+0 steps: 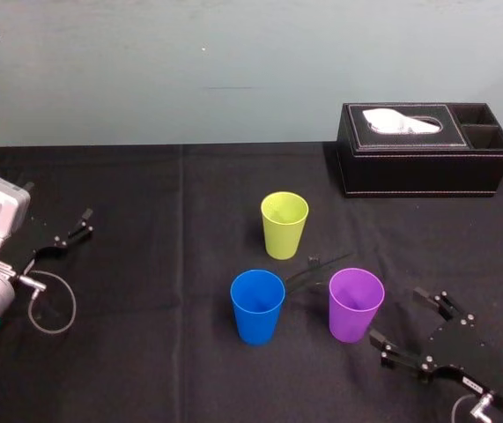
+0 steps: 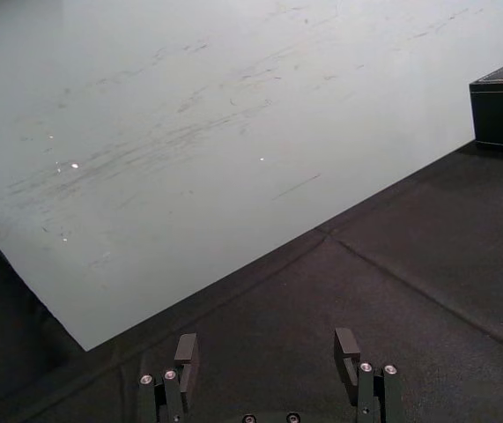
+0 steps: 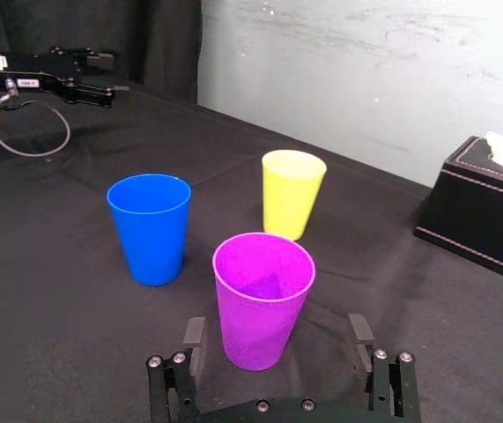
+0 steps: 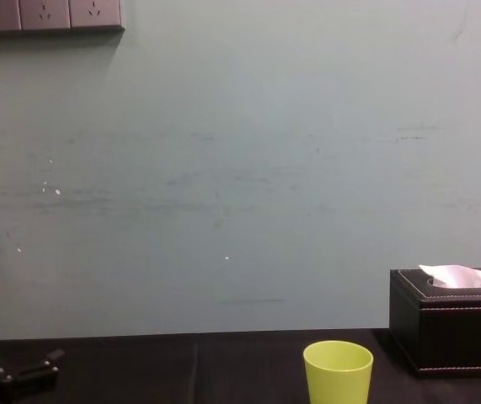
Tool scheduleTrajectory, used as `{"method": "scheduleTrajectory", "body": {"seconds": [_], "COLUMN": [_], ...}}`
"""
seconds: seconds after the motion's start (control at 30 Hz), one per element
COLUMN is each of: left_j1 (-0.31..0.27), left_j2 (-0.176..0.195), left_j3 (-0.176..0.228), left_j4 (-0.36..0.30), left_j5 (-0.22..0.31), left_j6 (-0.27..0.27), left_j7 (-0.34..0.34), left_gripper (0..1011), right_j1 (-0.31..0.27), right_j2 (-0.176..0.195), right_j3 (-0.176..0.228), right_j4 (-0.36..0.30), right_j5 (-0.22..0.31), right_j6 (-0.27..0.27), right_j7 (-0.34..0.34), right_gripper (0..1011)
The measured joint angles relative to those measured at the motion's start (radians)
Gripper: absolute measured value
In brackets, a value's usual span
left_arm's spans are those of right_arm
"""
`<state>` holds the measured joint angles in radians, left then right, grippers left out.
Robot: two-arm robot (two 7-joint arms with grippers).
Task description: Stack the three plastic cups sequentially using one hand.
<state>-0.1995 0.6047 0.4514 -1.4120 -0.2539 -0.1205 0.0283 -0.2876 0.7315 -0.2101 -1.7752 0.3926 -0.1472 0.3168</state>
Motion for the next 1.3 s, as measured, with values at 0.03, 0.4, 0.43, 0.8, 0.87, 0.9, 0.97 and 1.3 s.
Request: {"method": "scheduleTrajectory", "body": {"seconds": [0.03, 0.4, 0.43, 0.8, 0.87, 0.9, 0.97, 1.3], "left_j1": [0.000, 0.000, 0.000, 0.000, 0.000, 0.000, 0.000, 0.000], "left_j2": [0.000, 0.000, 0.000, 0.000, 0.000, 0.000, 0.000, 0.000], "left_j3": [0.000, 0.000, 0.000, 0.000, 0.000, 0.000, 0.000, 0.000], "left_j4": [0.000, 0.000, 0.000, 0.000, 0.000, 0.000, 0.000, 0.000], "left_j5": [0.000, 0.000, 0.000, 0.000, 0.000, 0.000, 0.000, 0.000], "left_j6": [0.000, 0.000, 0.000, 0.000, 0.000, 0.000, 0.000, 0.000], "left_j7": [0.000, 0.000, 0.000, 0.000, 0.000, 0.000, 0.000, 0.000], "left_gripper": [1010, 1010, 1010, 1010, 1010, 1010, 1010, 1010], "right_j1": [0.001, 0.020, 0.025, 0.071, 0.078, 0.084, 0.090, 0.120], "right_j2": [-0.002, -0.040, -0.046, -0.093, -0.100, -0.105, -0.111, -0.147], "right_j3": [0.000, -0.002, -0.003, -0.015, -0.017, -0.017, -0.018, -0.015], "right_j4": [0.001, 0.018, 0.022, 0.062, 0.069, 0.075, 0.080, 0.098], "right_j5": [-0.001, -0.015, -0.016, -0.043, -0.048, -0.052, -0.056, -0.082], "right_j6": [0.001, 0.021, 0.026, 0.056, 0.059, 0.061, 0.064, 0.084], "right_j7": [0.002, 0.024, 0.029, 0.051, 0.053, 0.055, 0.058, 0.080], "right_gripper": [1003, 1003, 1003, 1003, 1003, 1003, 1003, 1003]}}
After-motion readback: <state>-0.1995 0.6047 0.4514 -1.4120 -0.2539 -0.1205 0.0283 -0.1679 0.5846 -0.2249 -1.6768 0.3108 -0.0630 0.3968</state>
